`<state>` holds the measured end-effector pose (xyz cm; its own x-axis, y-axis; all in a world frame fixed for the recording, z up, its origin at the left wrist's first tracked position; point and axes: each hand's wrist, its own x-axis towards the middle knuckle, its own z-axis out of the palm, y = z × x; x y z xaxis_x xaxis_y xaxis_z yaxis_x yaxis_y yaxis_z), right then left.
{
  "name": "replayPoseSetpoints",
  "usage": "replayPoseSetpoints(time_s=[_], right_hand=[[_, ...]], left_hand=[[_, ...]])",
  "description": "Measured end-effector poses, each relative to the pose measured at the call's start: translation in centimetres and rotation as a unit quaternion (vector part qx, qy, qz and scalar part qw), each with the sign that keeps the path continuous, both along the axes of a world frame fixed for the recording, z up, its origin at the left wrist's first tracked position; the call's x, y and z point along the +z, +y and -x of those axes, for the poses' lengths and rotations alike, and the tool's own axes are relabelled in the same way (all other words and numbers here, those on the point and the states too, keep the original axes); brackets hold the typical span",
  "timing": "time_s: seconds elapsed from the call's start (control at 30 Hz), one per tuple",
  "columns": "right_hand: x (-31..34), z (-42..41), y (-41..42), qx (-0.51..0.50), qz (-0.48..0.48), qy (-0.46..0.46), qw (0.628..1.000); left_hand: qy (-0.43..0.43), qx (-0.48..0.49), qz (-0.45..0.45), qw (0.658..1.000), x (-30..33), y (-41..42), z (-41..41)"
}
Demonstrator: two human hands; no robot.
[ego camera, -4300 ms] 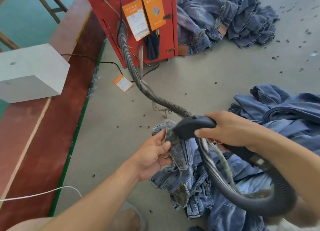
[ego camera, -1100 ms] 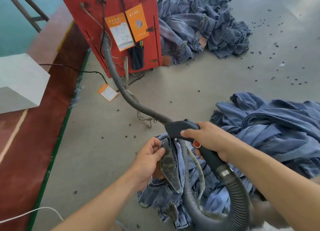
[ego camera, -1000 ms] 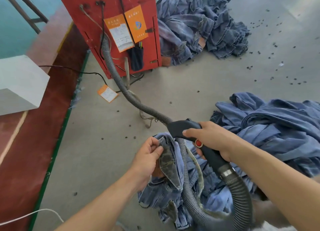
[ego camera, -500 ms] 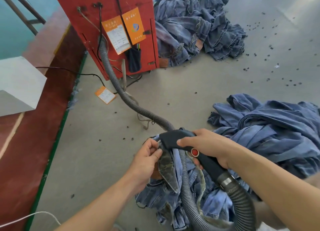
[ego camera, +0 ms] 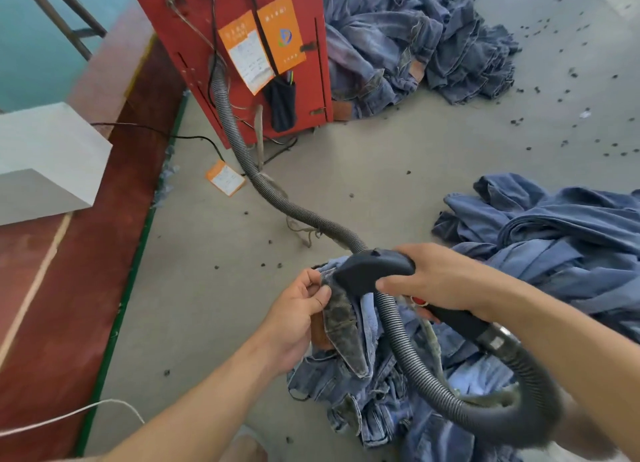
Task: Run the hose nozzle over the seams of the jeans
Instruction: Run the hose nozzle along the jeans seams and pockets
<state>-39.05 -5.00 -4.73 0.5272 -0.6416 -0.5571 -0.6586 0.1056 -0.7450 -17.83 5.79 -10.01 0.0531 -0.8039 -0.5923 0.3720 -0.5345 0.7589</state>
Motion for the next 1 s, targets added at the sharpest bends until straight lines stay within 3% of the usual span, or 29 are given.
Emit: replayPoseSetpoints(time_s=[0.13, 0.27, 0.43, 0.57, 0.67, 0.77, 0.9, 1.0], right_hand=[[-1.2, -1.8, 0.7, -0.057, 0.088, -0.015, 0.994], [-1.5, -0.6, 0.1, -0.159, 0.066, -0.033, 0.985], [-1.6, -0.4, 1.4, -0.017, 0.061, 0.023, 0.998], [-2.6, -1.7, 0.9, -0.169, 0.072, -0.035, 0.982], [-2.3, -0.6, -0.1, -0.223, 0.03, -0.06, 0.973], [-1.9, 0.1, -0.2, -0.177, 0.043, -0.042, 0.982], [-0.9, -0.2, 0.1, -0.132, 0.054, -0.039, 0.989], [-0.4, 0.0, 0.1, -0.105, 0.071, -0.022, 0.992]], left_hand=[[0.049, 0.016, -0.016, 0.999, 0.2, -0.1, 0.0], [0.06, 0.068, -0.027, 0.996, 0.2, -0.6, -0.4], [0.043, 0.048, -0.031, 0.997, 0.3, -0.3, -0.2], [-0.049, 0.011, -0.028, 0.998, 0.1, 0.1, 1.3], [-0.069, 0.148, -0.106, 0.981, -0.6, 0.4, 1.7], [0.005, 0.245, -0.234, 0.941, -0.4, 0.4, 0.4], [0.139, 0.167, -0.303, 0.928, 1.2, 0.1, -2.0], [0.136, 0.125, -0.3, 0.936, 0.8, 0.1, -2.6]])
